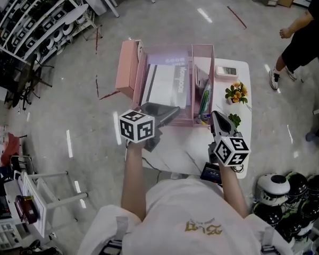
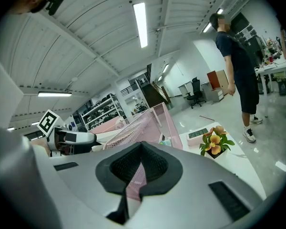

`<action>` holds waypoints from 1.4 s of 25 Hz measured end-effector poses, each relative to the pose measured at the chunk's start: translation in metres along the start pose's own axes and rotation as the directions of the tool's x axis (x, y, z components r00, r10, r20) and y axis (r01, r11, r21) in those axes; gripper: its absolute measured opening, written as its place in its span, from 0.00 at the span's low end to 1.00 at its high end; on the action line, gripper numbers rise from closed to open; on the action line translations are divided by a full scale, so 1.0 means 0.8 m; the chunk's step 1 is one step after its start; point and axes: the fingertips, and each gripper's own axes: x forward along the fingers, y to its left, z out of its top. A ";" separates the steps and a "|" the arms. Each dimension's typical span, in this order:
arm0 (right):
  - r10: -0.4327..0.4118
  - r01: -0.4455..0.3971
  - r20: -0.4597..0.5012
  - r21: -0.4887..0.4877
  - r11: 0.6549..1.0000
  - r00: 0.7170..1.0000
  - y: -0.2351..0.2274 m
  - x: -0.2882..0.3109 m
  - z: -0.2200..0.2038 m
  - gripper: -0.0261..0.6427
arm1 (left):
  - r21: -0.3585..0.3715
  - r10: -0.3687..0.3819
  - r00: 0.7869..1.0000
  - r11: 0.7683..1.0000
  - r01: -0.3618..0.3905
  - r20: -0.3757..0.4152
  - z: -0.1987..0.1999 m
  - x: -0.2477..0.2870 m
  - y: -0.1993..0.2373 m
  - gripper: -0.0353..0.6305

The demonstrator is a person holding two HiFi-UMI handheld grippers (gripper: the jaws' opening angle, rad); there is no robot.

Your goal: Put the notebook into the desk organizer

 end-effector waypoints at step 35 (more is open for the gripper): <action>0.012 -0.012 -0.001 0.018 1.000 1.000 0.014 0.002 0.001 0.06 | 0.170 0.070 0.997 0.983 -0.075 0.037 0.009 -0.017 0.011 0.20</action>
